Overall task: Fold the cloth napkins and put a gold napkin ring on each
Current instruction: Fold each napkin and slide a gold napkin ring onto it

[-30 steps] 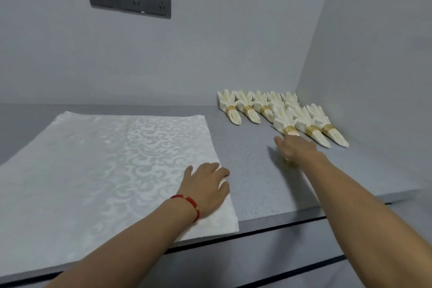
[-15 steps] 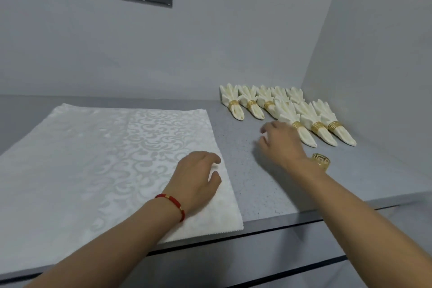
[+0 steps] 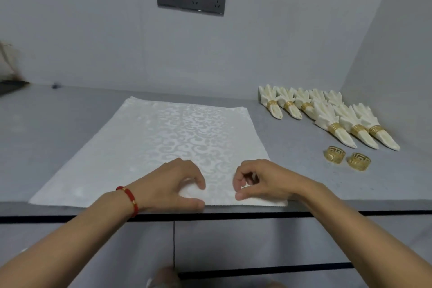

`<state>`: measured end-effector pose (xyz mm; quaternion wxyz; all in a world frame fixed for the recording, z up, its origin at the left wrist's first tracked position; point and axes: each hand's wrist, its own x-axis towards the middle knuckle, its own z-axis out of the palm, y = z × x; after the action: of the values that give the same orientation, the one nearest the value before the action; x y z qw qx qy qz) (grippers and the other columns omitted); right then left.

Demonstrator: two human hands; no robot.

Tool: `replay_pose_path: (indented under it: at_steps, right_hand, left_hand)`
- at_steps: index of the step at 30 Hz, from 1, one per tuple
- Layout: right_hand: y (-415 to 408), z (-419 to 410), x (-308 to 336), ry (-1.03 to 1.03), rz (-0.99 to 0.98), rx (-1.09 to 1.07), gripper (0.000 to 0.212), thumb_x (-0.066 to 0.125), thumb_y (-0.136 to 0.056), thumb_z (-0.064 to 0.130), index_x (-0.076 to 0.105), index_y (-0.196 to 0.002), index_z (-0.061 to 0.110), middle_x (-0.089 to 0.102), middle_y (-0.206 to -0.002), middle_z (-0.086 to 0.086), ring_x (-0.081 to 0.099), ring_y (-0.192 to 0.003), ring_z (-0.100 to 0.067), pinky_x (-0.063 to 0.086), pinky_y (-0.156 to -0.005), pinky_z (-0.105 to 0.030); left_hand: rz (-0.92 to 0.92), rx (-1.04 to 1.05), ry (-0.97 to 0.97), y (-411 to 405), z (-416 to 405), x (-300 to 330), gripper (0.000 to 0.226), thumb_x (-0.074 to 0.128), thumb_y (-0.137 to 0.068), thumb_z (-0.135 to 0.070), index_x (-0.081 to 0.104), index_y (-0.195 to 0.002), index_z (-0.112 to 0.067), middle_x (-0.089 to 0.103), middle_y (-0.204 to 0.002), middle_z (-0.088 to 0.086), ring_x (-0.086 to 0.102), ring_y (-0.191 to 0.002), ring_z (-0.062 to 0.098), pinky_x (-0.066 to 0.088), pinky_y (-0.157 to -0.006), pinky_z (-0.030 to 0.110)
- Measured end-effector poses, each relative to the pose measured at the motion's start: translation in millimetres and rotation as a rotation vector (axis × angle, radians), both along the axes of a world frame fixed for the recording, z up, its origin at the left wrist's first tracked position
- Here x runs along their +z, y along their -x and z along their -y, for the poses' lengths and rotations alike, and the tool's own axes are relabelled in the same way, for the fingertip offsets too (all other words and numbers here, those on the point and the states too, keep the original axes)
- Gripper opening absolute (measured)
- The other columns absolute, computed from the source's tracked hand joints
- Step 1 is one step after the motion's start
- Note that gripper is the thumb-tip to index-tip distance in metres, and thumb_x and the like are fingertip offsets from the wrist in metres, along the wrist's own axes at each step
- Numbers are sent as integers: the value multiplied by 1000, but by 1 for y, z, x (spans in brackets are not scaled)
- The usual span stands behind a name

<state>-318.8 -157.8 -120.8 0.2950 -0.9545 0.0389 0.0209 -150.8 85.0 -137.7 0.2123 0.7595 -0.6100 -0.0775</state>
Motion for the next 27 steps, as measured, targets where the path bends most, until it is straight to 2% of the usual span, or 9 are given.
replay_pose_path:
  at_steps: [2,5,13,17,19,21,22,24,27]
  right_hand:
    - [1,-4,2,61,-8,4,30,80,-80,57,71,-97,34,62,-99,12,54,-81,-5,50,-77,-25]
    - [2,-11,-1,174,-16,37,43,74,-75,72,65,-102,40,59,-102,17,56,-93,-6,52,-82,-27]
    - [1,-3,-1,142,15,6,15,66,-95,50,72,-100,37,67,-104,19,62,-95,-1,48,-83,-20]
    - [-5,-3,6,261,157,-144,22,57,-102,43,61,-82,33,65,-78,16,59,-73,-1,46,-67,-28]
    - [-9,3,7,340,259,-228,24,56,-101,49,60,-85,31,65,-75,12,59,-70,-6,48,-66,-34]
    - [-8,13,9,341,267,-254,18,62,-98,49,63,-91,32,67,-81,13,61,-75,-5,50,-70,-34]
    - [-5,19,10,296,247,-242,14,68,-95,46,65,-93,32,69,-86,15,62,-80,-4,51,-74,-31]
    - [4,33,11,219,181,-247,11,75,-90,41,70,-95,33,71,-92,18,63,-86,1,49,-75,-25]
    - [18,47,7,91,170,-348,12,75,-91,40,73,-87,29,72,-83,17,64,-76,-1,46,-69,-24]
  left_hand:
    - [45,-45,-22,-1,-5,-3,37,68,-77,-63,59,-106,-42,55,-118,-25,47,-114,-1,40,-98,19]
    - [31,-19,9,-5,-6,0,17,69,-87,-48,65,-99,-37,60,-120,-21,51,-113,-2,41,-100,23]
    - [-229,80,-39,-12,-3,10,3,79,-86,-33,78,-88,-32,66,-116,-23,57,-111,-10,41,-94,9]
    - [33,109,-136,-15,-8,16,32,70,-85,-28,68,-117,-26,64,-118,-14,57,-109,6,46,-96,26]
    - [189,205,-182,-26,-15,26,22,60,-88,-24,67,-109,-25,65,-111,-7,58,-105,16,49,-92,35]
    - [305,340,-246,-51,-26,38,9,55,-91,-27,63,-88,-24,64,-98,-3,60,-97,22,51,-84,37]
    - [337,401,-284,-65,-35,43,14,56,-91,-31,57,-78,-25,63,-90,-3,61,-92,24,52,-80,36]
    - [304,468,-322,-92,-54,51,22,61,-89,-36,53,-70,-29,63,-83,-4,62,-84,23,52,-75,35]
    - [211,548,-375,-120,-85,56,5,67,-90,-41,64,-91,-37,69,-101,-4,65,-96,21,52,-87,35]
